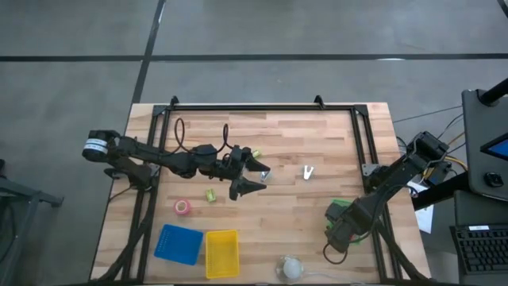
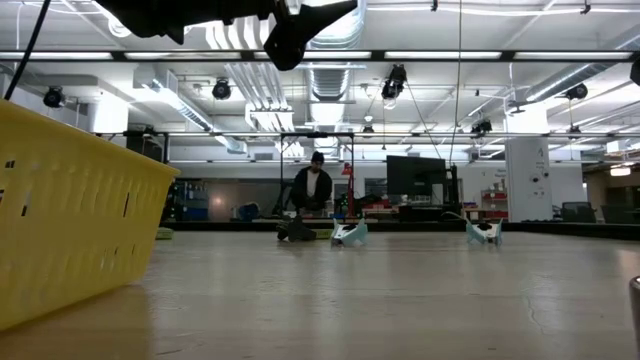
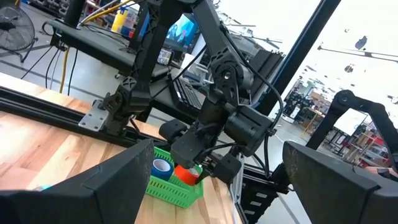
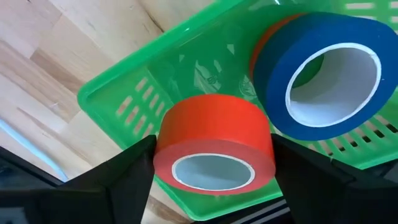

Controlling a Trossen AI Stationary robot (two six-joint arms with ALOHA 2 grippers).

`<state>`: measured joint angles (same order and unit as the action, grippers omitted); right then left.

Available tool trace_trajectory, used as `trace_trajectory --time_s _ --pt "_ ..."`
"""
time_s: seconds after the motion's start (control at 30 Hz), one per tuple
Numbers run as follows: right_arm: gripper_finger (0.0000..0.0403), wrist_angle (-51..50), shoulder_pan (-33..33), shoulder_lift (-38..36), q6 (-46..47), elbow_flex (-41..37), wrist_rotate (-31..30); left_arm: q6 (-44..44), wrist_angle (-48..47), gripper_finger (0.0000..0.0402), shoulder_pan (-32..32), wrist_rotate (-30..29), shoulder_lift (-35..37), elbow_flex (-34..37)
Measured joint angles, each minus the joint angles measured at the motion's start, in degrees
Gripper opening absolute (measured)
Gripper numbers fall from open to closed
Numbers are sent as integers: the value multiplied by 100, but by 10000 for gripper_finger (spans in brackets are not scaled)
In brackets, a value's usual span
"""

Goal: Pick and place Stapler, Stapler remover, tape
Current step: Put the orange tape into the green basket, then put the pink tape into the green basket

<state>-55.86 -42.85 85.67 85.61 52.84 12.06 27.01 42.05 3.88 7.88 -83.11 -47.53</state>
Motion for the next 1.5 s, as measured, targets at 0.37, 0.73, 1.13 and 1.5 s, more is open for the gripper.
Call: trace_trajectory --time_s 0.37,0.73,1.13,1.5 --pt "363 -94 0 0 -36 6 0 -10 -181 358 0 35 0 0" --pt "345 -95 -6 -9 -3 380 -121 67 -1274 358 12 1198 113 0" --pt "327 -115 -15 -11 -207 968 -788 126 -4446 358 508 581 269 0" --pt "327 -117 -42 -17 -444 1240 -1333 1823 -8368 358 1125 -1174 516 -2"
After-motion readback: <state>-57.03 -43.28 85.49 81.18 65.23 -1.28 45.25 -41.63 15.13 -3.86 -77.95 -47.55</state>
